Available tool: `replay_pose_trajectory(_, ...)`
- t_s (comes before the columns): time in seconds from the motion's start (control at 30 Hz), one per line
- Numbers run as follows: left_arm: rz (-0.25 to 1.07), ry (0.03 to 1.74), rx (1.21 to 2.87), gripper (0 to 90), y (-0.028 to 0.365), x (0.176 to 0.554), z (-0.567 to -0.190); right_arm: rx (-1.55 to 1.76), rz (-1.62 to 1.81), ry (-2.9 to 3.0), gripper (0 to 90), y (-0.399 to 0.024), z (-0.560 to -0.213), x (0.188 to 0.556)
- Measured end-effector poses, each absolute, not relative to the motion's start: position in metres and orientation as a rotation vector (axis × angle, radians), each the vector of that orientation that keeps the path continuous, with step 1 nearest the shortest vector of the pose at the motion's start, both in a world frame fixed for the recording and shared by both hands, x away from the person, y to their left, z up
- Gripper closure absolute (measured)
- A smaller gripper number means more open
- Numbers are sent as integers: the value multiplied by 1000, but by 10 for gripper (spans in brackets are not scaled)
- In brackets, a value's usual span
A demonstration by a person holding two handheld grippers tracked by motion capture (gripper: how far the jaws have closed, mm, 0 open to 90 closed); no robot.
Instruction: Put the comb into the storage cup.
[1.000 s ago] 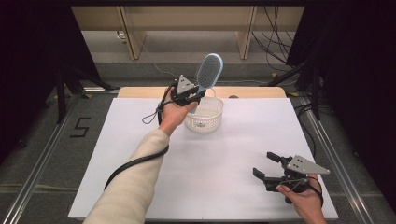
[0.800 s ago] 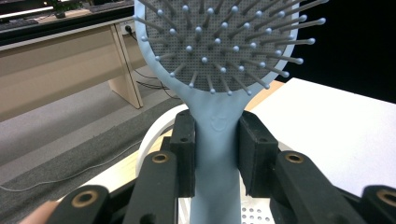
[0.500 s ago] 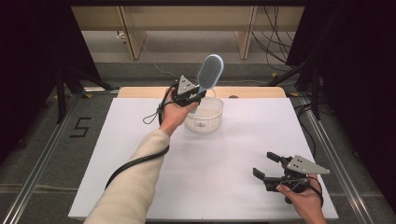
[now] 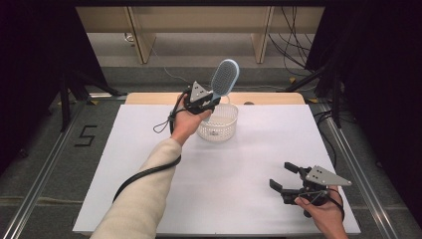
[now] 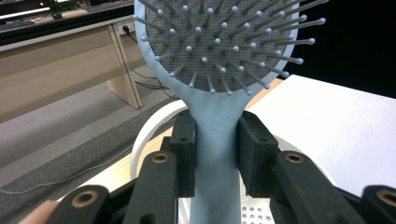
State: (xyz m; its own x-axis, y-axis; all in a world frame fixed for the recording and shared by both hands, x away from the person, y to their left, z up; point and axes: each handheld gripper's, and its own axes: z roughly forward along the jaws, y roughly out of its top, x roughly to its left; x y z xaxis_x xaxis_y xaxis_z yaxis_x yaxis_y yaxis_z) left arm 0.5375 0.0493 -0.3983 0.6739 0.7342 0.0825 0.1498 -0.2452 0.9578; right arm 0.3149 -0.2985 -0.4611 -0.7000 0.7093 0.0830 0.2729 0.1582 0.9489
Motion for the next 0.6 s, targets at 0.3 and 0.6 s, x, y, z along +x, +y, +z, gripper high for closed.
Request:
replay_pose_trajectory(0.3, 647, 707, 1767, 697, 49, 538, -401, 932, 1556, 2062, 159, -299, -461, 315)
replay_pose_trajectory(0.6, 648, 709, 1777, 697, 48, 538, -406, 933, 1557, 2063, 159, -298, -462, 315)
